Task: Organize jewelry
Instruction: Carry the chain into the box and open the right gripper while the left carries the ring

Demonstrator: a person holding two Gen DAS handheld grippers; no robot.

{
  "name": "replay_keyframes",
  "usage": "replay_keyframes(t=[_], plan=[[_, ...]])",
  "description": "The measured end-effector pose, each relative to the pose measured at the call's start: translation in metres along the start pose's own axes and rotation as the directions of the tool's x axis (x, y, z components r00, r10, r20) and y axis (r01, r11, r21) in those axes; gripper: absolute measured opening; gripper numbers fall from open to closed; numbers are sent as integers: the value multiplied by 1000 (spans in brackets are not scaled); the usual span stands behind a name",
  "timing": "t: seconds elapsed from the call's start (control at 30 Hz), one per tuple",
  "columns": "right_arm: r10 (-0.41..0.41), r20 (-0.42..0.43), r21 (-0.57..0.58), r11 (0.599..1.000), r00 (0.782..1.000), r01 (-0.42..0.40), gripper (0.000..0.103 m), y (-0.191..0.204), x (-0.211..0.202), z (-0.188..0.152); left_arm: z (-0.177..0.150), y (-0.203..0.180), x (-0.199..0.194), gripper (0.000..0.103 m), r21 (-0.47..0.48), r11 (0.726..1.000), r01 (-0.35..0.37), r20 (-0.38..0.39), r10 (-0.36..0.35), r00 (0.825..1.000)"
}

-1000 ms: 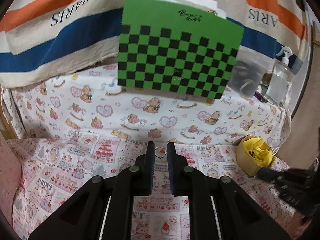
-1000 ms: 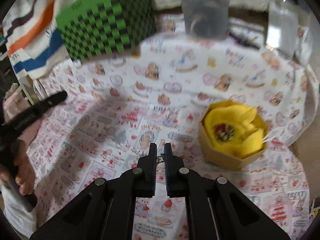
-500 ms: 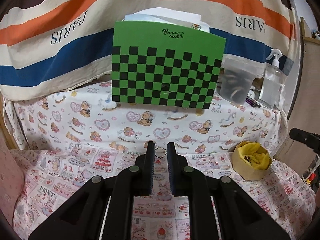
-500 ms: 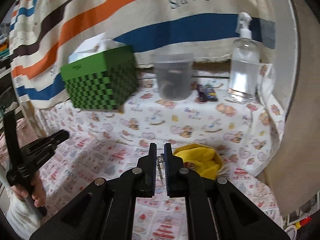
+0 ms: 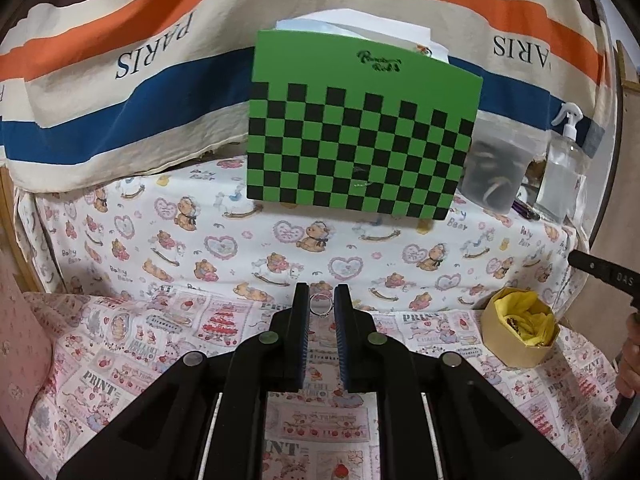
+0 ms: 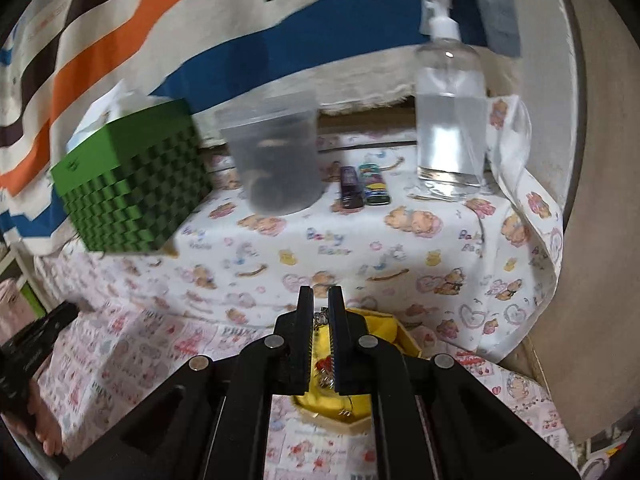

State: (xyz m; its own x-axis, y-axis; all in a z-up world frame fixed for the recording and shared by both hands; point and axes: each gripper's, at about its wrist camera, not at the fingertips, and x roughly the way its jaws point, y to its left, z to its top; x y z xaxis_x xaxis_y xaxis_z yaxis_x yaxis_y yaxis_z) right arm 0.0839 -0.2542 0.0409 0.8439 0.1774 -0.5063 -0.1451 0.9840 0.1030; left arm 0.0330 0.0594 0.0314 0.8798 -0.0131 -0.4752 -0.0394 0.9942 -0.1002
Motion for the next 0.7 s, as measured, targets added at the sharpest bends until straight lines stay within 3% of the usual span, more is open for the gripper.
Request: replay_keyframes(t=[0.43, 0.7], plan=[[-27, 44, 52, 998, 999, 24, 8, -17, 14, 14, -4, -8, 6, 11, 39, 999, -1, -11, 2, 1000], [-15, 2, 16, 1000, 1000, 15, 10, -11, 14, 5, -3, -6, 4, 11, 28, 1000, 8, -6, -8, 1000]])
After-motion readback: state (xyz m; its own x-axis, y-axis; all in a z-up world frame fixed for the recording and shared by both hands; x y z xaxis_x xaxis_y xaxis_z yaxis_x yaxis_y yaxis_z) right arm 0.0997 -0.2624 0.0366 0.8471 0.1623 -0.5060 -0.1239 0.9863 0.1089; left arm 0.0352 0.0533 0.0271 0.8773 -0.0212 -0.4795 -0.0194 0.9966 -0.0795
